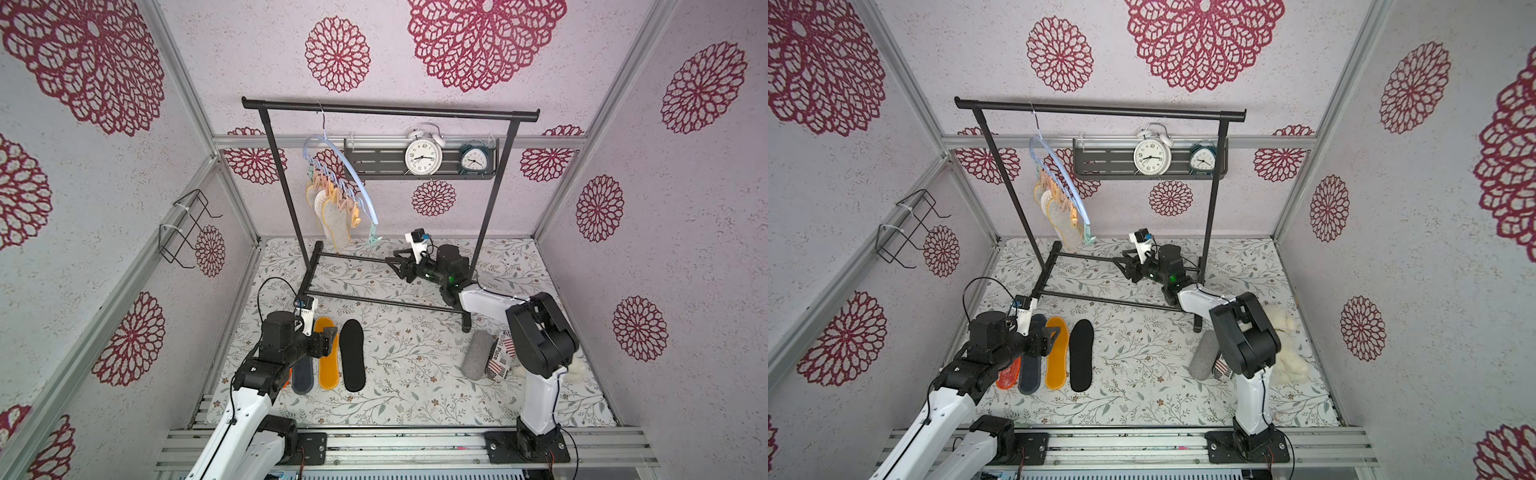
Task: Take the shoe insoles off the hanger
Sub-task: Remove the insole from the hanger.
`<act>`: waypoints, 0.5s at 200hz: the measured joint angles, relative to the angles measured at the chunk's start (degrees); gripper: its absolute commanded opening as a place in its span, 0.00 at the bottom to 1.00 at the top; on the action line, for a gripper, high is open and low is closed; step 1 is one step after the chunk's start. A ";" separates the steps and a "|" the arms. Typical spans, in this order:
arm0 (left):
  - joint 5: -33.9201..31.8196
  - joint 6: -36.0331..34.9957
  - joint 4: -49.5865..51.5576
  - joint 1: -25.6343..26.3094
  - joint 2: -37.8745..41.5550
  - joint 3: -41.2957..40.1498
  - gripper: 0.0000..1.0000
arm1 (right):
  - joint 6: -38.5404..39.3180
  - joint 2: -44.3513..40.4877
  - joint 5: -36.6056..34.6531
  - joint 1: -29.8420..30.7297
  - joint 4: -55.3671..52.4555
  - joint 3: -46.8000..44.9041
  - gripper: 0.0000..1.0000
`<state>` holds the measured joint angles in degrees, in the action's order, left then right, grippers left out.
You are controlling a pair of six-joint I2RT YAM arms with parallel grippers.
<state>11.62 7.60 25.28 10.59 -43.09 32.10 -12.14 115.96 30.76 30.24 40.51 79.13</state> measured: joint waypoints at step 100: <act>-1.97 -0.02 1.55 2.67 0.46 0.02 0.78 | -2.80 30.88 1.90 4.35 -3.50 48.17 0.53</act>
<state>9.65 7.57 26.83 13.26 -42.63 32.12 -14.94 146.85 32.67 34.59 37.01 127.31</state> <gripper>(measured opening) 0.783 0.524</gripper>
